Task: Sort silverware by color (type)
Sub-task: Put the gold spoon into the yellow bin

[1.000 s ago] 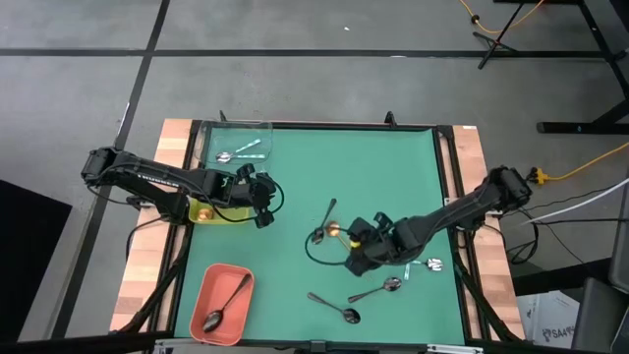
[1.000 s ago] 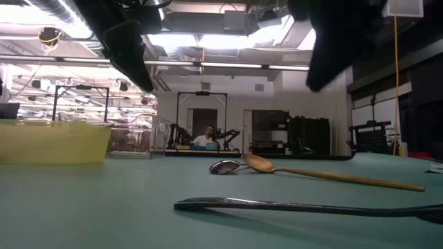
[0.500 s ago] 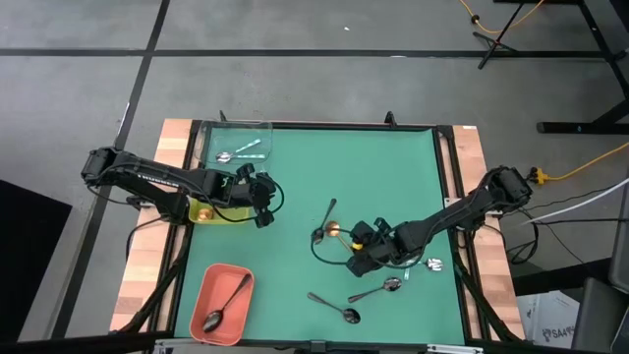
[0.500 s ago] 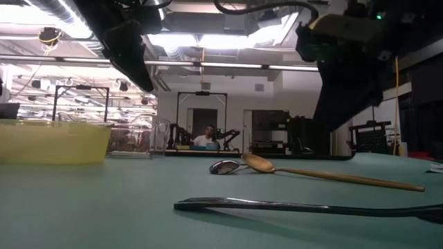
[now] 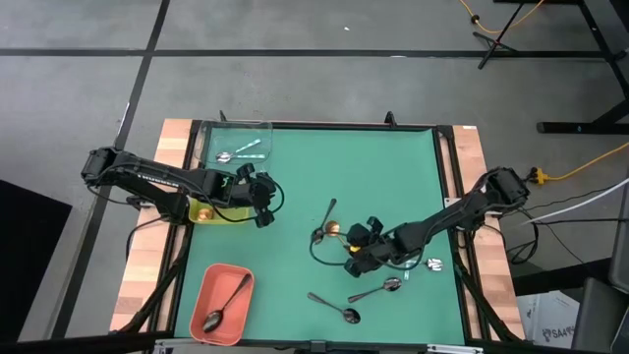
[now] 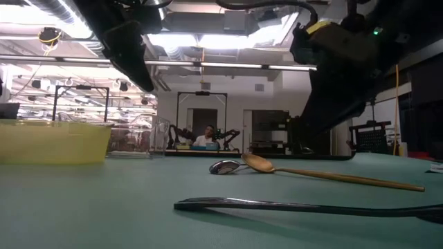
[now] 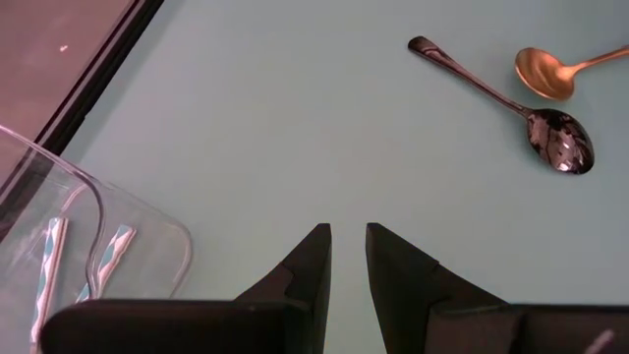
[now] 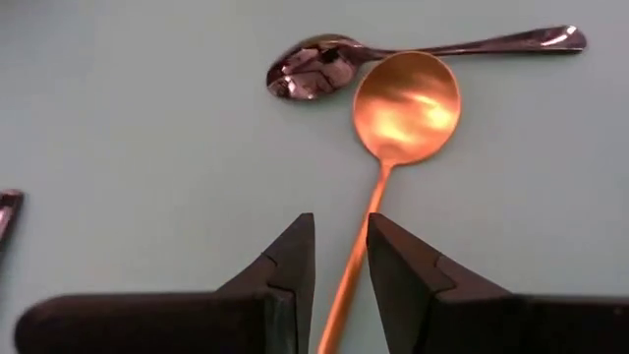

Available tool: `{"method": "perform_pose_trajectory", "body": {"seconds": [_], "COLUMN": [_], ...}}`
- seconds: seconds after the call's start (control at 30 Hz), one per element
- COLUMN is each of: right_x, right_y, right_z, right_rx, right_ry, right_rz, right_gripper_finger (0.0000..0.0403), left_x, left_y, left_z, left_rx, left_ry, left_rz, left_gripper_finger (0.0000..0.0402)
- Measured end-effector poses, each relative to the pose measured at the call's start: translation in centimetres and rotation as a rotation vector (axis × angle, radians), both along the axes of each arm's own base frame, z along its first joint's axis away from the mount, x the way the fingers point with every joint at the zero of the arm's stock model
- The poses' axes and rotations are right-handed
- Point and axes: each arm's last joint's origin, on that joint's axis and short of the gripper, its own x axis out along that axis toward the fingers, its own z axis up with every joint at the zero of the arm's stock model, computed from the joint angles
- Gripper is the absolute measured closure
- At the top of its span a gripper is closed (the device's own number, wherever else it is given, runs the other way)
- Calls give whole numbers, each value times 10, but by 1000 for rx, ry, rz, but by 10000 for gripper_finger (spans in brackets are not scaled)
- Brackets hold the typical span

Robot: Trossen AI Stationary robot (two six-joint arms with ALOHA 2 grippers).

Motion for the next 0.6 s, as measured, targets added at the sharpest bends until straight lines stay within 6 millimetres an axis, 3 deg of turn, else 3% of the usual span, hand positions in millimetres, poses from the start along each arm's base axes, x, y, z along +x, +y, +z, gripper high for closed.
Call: {"method": "perform_pose_trajectory", "body": {"seconds": [0.33,0.6], "right_x": [6,8], "right_y": [2,3], "right_z": [-30,-33], "right_rx": [-68,-64], "right_ry": [66,59], "right_rz": [13,13], "right_gripper_finger": [318,318], "left_x": [1,1], "left_y": [1,1], "left_z": [1,1], "left_rx": [23,23], "left_ry": [-13,-13], "left_rz": [15,16], "left_gripper_finger": [340,340]}}
